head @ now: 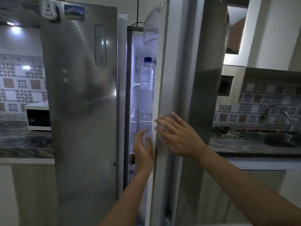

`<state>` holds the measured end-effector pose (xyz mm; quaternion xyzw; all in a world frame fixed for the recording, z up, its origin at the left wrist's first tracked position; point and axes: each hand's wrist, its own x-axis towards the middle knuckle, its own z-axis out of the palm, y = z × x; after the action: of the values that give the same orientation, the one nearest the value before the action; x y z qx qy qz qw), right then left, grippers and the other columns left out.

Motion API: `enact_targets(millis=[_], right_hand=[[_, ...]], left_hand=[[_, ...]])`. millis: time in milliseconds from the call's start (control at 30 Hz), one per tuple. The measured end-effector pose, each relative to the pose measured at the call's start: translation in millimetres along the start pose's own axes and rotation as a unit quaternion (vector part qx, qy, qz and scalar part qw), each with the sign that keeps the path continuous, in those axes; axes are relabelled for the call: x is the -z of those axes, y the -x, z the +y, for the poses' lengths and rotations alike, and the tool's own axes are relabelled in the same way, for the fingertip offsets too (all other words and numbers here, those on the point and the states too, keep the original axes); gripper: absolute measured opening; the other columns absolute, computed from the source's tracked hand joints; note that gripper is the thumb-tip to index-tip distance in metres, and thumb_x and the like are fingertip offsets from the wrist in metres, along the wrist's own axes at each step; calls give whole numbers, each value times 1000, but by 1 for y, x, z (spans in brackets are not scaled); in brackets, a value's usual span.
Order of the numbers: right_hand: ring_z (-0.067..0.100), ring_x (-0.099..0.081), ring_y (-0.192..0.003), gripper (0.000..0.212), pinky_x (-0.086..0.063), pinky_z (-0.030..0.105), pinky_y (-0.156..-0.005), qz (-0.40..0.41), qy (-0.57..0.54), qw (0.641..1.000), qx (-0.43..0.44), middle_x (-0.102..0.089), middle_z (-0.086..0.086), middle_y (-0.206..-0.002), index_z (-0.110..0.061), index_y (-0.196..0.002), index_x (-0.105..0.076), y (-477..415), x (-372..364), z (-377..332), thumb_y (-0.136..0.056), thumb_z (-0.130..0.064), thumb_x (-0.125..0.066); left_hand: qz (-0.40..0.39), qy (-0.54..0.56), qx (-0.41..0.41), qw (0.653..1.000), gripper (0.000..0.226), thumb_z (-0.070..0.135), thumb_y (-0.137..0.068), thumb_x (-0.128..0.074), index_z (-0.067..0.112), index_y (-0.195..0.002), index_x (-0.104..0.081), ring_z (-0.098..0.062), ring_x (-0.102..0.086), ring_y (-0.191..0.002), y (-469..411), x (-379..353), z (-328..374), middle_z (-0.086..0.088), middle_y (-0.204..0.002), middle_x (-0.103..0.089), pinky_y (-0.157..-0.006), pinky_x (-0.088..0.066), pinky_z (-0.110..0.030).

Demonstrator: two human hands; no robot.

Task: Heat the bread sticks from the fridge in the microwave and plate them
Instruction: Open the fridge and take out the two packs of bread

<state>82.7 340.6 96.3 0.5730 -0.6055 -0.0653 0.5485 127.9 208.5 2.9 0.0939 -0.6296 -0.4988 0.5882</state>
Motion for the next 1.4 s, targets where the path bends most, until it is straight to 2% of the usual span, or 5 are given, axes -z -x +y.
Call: enact_targets(millis=[200,467,633,833,1400], right_hand=[[27,-36,-138,58,-11,46,-117,-126,90,985,-81,-43,15,-145,-3,-136,-46,-6,27,-3,-83,-21,-30],[24,-44,-134,62,-25,46,-115,-169,184,961,-118,-50,12,-140,-3,-130,-54,-11,28,17,-78,-20,-25],[14,-43,-133,61,-4,34,-119,-107,223,950,-190,-55,-3,-137,-17,-128,-58,-23,-6,25,-93,-13,-9],[34,-4,-145,70,22,61,-107,-257,363,848,-288,-4,24,-155,7,-144,-5,-4,-18,30,-98,-39,-31],[29,-38,-136,72,-7,45,-115,-156,267,873,-378,-45,11,-143,-5,-139,-41,134,0,151,-72,-19,-63]], left_hand=[[-58,36,38,997,43,25,-100,-37,19,-143,-34,-13,-36,-136,-19,-25,36,0,-148,-38,-114,-31,-35],[-154,189,138,960,41,28,-101,-32,6,-129,-52,-22,-53,-121,-74,-63,57,-6,-126,-57,-98,-44,-26],[-282,165,59,943,38,20,-102,-31,11,-139,-39,16,-50,-110,-84,-101,48,8,-130,-49,-84,-38,1],[-308,203,100,924,44,31,-99,-42,21,-141,-37,-9,-35,-134,-94,-147,30,4,-146,-38,-109,-29,-23],[-255,-26,-233,938,77,68,-87,-26,23,-148,-18,-16,-4,-146,-49,-274,21,-1,-159,-8,-117,-15,-40]])
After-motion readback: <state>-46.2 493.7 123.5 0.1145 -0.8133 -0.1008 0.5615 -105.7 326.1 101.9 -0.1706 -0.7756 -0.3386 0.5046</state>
